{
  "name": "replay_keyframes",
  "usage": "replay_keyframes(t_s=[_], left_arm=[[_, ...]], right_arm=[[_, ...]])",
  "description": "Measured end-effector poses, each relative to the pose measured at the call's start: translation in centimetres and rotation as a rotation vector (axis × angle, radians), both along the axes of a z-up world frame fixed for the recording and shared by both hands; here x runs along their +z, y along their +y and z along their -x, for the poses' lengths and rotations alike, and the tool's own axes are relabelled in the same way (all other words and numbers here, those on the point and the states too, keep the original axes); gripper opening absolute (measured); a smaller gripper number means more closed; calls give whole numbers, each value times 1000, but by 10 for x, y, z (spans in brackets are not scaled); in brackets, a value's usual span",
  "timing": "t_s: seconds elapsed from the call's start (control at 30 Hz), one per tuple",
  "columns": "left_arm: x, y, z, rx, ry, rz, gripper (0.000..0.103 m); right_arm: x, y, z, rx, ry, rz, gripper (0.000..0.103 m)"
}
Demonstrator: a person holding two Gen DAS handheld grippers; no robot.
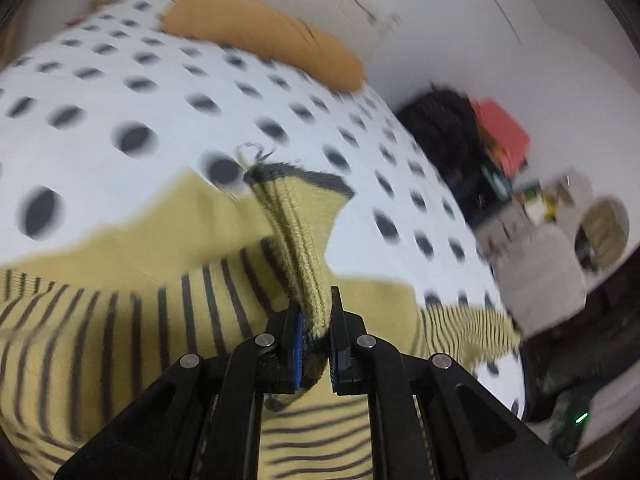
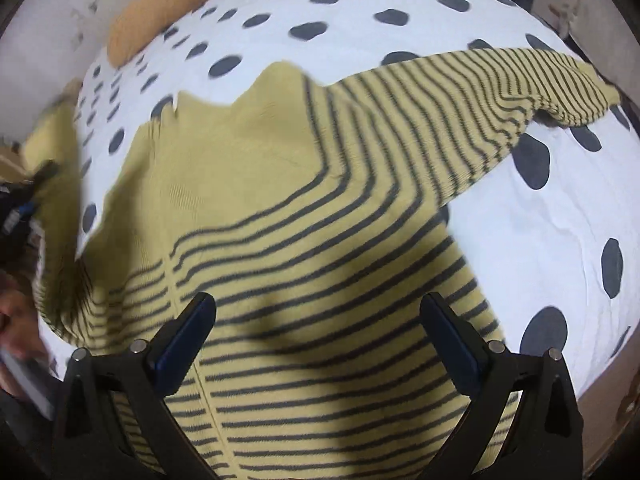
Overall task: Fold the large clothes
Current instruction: 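Grasp the sweater sleeve cuff with the left gripper and lift it, then carry the sleeve across the sweater body with the left gripper and release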
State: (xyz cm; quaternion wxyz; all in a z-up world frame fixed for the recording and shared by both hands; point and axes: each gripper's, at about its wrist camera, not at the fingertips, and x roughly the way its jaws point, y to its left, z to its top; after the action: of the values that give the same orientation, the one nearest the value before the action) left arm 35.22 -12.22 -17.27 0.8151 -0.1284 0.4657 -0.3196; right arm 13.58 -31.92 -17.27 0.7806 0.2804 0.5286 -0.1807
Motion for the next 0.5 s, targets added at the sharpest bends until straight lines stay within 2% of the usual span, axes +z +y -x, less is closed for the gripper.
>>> replay_keyframes(t_s=[0.1, 0.2, 0.23, 0.3, 0.33, 0.4, 0.47, 0.5], left_arm=[[-50, -55, 28, -88, 92, -50, 13], [-79, -75, 46, -93, 152, -152, 19], [-77, -65, 49, -89, 157, -128, 21], [-63, -40, 53, -51, 148, -89, 37], [-49, -16, 54, 8, 117, -90, 60], [-26, 20, 52, 109, 35, -105, 89], [-6, 64, 55, 212, -75, -154, 91], [-2, 77, 52, 239, -100, -205, 91]], right_arm=[[0, -27, 3, -26, -72, -45, 101], [1, -47, -2, -38, -139, -102, 101], [1, -50, -4, -44, -156, -112, 101], [1, -54, -17, -32, -178, -144, 101], [1, -52, -23, -14, -174, -151, 101], [-2, -46, -41, 25, -181, -157, 101], [-8, -33, -62, 50, -184, -191, 101], [-13, -31, -71, 53, -171, -199, 101]])
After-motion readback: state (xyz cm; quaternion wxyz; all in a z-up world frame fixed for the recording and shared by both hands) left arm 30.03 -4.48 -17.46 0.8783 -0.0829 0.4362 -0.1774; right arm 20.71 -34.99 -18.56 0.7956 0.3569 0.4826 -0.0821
